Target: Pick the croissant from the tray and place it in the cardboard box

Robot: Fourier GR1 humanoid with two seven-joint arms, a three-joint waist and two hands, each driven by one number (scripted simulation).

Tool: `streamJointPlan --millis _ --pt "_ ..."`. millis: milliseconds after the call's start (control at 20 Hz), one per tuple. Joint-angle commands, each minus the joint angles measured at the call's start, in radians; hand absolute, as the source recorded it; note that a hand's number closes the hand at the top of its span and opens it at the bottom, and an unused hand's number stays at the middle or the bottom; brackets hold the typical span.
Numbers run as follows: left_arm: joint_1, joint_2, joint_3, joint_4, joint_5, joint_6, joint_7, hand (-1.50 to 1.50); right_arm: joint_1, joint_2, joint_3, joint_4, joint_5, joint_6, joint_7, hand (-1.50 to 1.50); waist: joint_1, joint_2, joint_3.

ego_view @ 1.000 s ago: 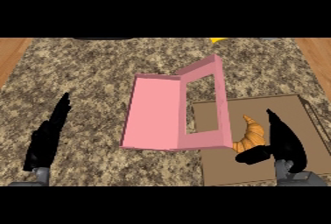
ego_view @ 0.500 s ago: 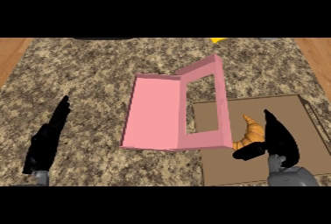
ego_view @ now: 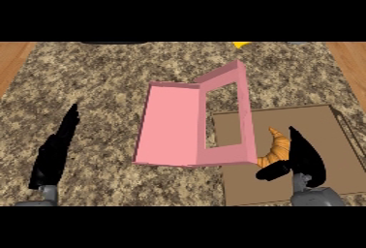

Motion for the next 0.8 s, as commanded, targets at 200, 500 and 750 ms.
streamJointPlan --millis 200,500,750 --pt "0.013 -0.024 0.028 0.001 -0.026 -0.027 -0.023 0.0 -0.056 0.046 -0.009 0.093 0.074 -0.035 -0.052 1.5 0.002 0.0 0.0" --pt "0.023 -0.041 0.0 -0.014 -0.056 -0.019 -0.017 0.0 -0.035 -0.012 0.025 0.051 0.243 -0.073 -0.026 1.5 0.001 0.0 0.0" --pt "0.014 -0.037 0.031 -0.028 -0.024 -0.032 0.008 0.0 0.174 0.087 0.233 -0.171 0.439 -0.088 0.133 1.5 -0.013 -0.006 -0.001"
